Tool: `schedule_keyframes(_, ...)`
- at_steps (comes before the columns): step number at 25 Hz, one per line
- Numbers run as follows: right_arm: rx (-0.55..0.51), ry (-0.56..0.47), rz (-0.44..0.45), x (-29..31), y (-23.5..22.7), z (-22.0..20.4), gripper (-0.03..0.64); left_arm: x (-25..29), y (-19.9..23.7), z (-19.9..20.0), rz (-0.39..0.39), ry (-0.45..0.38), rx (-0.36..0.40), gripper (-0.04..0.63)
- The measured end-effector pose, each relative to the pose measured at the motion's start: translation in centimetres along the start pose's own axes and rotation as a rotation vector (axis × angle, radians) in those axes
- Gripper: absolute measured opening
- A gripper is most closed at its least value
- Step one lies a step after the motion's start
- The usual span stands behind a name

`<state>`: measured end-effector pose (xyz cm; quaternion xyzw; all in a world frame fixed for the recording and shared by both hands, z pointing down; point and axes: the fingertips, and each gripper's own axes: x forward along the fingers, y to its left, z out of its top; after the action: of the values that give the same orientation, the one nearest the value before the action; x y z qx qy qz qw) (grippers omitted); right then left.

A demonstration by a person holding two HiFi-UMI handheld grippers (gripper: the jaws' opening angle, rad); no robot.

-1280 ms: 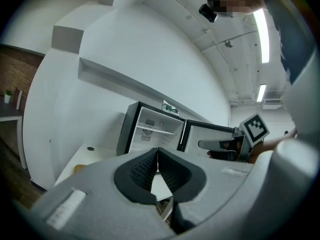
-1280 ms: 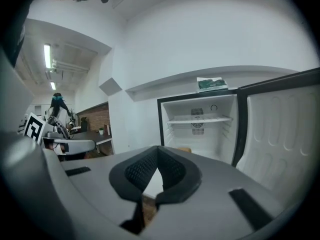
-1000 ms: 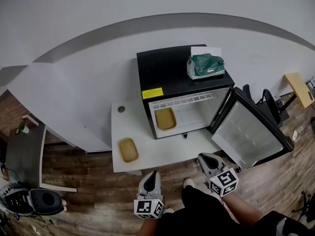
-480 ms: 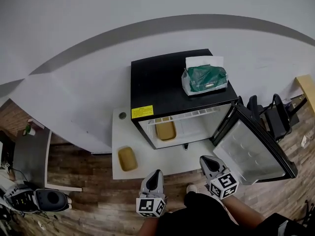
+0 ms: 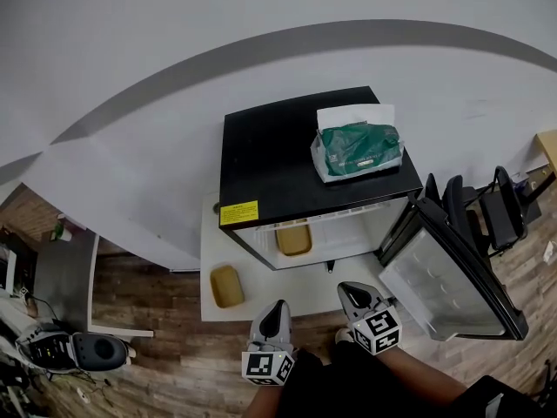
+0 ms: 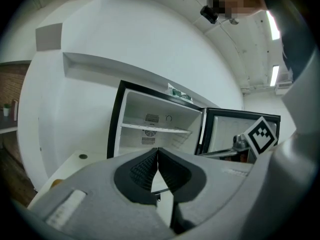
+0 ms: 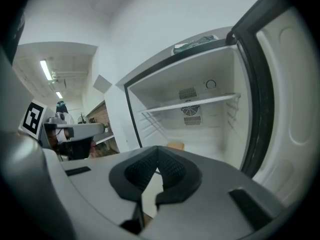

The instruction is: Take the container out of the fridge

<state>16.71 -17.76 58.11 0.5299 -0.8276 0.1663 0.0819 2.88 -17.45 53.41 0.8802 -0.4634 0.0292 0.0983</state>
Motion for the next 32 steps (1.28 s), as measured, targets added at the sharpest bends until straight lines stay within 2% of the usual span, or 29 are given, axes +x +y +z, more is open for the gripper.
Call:
schedule_keyframes(4,0.006,0.016,-0.009,2.0,-0.5,0.0,0.0,0.6,0.4,-0.2,-0.014,0.008,-0.002,0.014)
schedule_keyframes(9,0.066,0.013,-0.021,4.3,-0.7,0.9,0.001,1.2,1.3,0.3,-0.038,0.006,-0.016,0.015)
schedule_keyframes(18,-0.028,0.101,-0.045,9.8,-1.2,-0.1,0.002,1.4,3.8,1.0,-0.002,-0.012,-0.051,0.014)
schedule_keyframes(26,-0.07,0.149,-0.063,13.3,-1.3,-1.4,0.006,1.3,4.7,1.7,-0.024,-0.031,-0.036,0.014)
schedule_keyframes(32,-0.04,0.106,-0.098,15.3,-2.5,-1.3,0.098,1.0,5.7,2.4,-0.024,-0.037,-0.023,0.015)
